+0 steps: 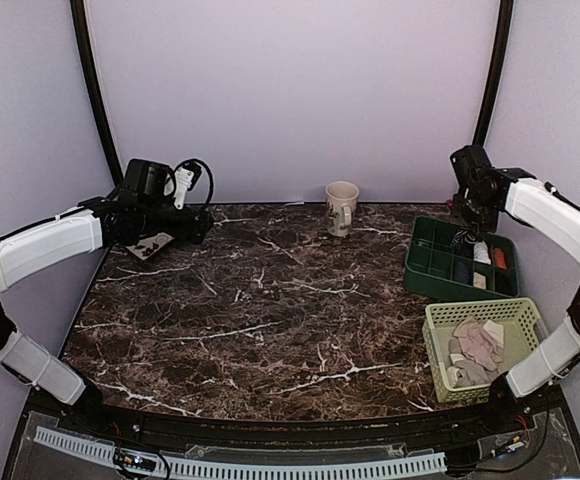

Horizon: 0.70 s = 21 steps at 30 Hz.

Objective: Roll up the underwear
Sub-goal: Place the underwear in the storage box.

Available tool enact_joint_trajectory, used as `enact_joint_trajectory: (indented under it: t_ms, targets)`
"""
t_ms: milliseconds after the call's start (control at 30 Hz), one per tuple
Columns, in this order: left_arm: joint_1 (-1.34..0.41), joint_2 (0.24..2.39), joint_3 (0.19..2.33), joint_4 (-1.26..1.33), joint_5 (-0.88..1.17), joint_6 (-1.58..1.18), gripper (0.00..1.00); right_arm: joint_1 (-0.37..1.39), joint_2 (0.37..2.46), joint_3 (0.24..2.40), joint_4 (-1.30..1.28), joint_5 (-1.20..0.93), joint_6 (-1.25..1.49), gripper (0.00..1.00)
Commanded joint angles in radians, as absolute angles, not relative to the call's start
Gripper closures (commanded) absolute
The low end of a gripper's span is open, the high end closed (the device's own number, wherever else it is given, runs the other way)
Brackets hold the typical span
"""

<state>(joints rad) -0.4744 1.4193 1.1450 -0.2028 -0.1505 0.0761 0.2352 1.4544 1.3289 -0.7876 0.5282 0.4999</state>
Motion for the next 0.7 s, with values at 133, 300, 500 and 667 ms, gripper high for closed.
enact_joint_trajectory:
  t_ms: [133,300,500,667]
  targets:
    - [-0.476,1.407,1.159,-0.229,-0.197,0.111,0.01,0.203,1.716,1.512,-0.808,0.699,0.394,1.0]
    - [-0.477,1.386,1.135,-0.234,-0.229,0.143,0.01,0.203,1.87,1.595,-0.827,0.768,0.344,1.0]
    - [-0.476,1.37,1.121,-0.24,-0.259,0.161,0.01,0.206,1.989,1.634,-0.789,0.78,0.289,1.0]
    - [-0.477,1.367,1.113,-0.242,-0.256,0.157,0.01,0.206,2.065,1.676,-0.769,0.709,0.288,1.0]
